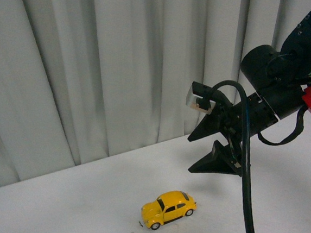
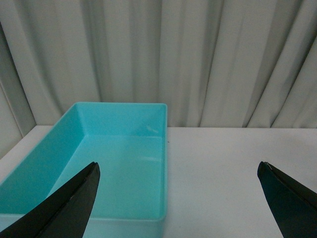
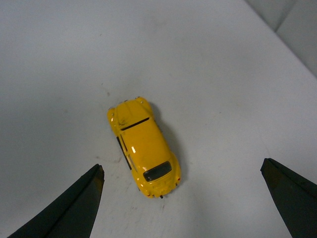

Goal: Wind up and store yellow beetle toy

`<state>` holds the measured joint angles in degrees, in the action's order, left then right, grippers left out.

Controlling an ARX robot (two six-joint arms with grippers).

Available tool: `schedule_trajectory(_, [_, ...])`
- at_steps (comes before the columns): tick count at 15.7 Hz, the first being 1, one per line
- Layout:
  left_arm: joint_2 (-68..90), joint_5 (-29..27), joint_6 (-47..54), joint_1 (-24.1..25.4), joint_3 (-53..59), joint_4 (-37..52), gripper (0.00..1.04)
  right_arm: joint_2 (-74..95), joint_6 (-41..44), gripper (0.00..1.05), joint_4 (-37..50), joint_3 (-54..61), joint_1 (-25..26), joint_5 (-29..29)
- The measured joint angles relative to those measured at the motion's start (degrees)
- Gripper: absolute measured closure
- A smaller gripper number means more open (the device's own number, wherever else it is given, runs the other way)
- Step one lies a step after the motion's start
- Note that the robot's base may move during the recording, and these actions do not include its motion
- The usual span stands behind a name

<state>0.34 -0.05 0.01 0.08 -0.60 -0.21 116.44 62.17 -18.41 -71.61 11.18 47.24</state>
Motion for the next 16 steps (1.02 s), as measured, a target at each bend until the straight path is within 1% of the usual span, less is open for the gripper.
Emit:
schedule_trajectory(3, [0.00, 0.00, 0.00, 0.00, 0.00, 0.00, 0.07, 5.95, 13.35, 0.07, -11.28, -6.95, -1.14, -1.57])
schedule_trajectory(6, [0.00, 0.02, 0.00, 0.00, 0.00, 0.00, 0.07, 11.06, 21.86, 0.07, -17.09, -12.09, -2.64, -4.55])
schedule_trajectory(7, [0.00, 0.00, 0.00, 0.00, 0.00, 0.00, 0.07, 13.38, 25.64, 0.07, -18.71, -14.40, -4.22, -6.75])
schedule_trajectory(11, [0.00, 0.00, 0.00, 0.00, 0.00, 0.02, 0.07, 16.74, 29.40, 0.07, -20.98, -17.38, -7.28, -8.41])
schedule_trajectory(15, [0.00, 0.00, 0.00, 0.00, 0.00, 0.00, 0.07, 18.95, 30.49, 0.08, -21.55, -18.78, -9.03, -9.62])
schedule_trajectory(16, [0.00, 0.02, 0.00, 0.00, 0.00, 0.00, 0.07, 19.61, 30.49, 0.19, -21.46, -19.06, -9.44, -9.77])
